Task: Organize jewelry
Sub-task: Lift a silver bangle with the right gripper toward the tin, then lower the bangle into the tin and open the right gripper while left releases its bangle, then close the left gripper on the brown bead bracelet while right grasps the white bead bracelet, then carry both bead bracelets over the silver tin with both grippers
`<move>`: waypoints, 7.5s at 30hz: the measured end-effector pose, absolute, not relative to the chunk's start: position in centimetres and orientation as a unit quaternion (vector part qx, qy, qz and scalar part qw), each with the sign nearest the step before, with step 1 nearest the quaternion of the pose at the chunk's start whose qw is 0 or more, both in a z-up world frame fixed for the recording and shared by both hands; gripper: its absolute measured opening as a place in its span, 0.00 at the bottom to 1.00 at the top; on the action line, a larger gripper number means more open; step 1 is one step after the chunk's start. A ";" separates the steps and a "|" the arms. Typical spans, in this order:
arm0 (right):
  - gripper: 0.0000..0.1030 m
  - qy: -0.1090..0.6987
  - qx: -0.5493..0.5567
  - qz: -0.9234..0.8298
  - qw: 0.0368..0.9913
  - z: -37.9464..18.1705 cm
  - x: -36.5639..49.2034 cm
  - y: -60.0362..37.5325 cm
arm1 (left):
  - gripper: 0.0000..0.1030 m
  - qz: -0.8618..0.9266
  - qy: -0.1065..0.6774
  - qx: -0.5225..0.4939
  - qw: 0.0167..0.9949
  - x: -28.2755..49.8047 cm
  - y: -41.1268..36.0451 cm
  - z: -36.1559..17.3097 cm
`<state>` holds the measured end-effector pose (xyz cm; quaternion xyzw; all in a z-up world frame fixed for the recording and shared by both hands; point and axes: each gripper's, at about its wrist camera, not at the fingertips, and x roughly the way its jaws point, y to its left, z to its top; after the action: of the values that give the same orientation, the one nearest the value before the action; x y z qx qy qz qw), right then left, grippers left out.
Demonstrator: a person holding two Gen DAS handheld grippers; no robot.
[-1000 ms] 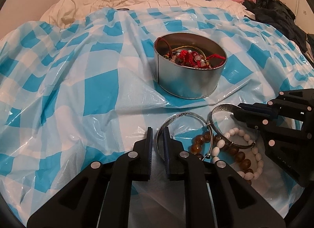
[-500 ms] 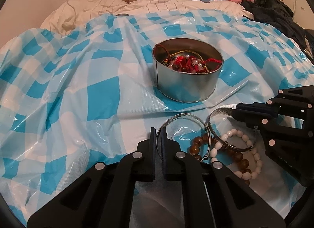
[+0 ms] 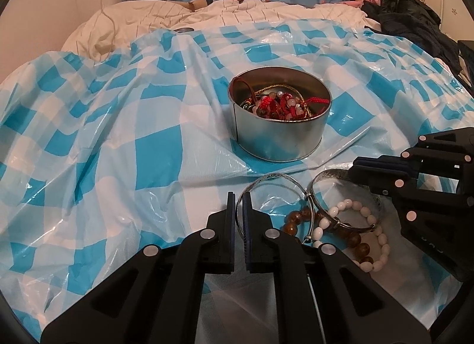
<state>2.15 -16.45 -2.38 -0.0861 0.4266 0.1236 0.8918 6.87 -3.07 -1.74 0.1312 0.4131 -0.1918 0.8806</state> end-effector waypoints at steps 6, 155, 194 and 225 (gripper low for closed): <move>0.05 0.422 -0.080 0.122 0.895 -1.9 2.2 -16.8 | 0.04 -0.193 0.410 0.129 0.882 6.8 -3.0 -1.5; 0.08 0.338 0.187 0.191 0.903 2.0 -0.2 -22.7 | 0.10 -0.258 0.373 0.051 0.890 2.7 -2.3 2.1; 0.08 0.300 0.196 0.208 0.910 4.0 -0.5 -22.9 | 0.10 -0.248 0.333 0.060 0.908 2.9 -3.2 4.6; 0.08 0.274 0.232 0.200 0.911 5.5 5.7 -24.5 | 0.10 -0.282 0.313 -0.024 0.907 11.7 -7.6 6.2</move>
<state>5.71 -24.47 5.53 0.2323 0.2743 0.2000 0.9115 11.72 -7.55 6.15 -0.0238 0.3134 -0.2819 0.9065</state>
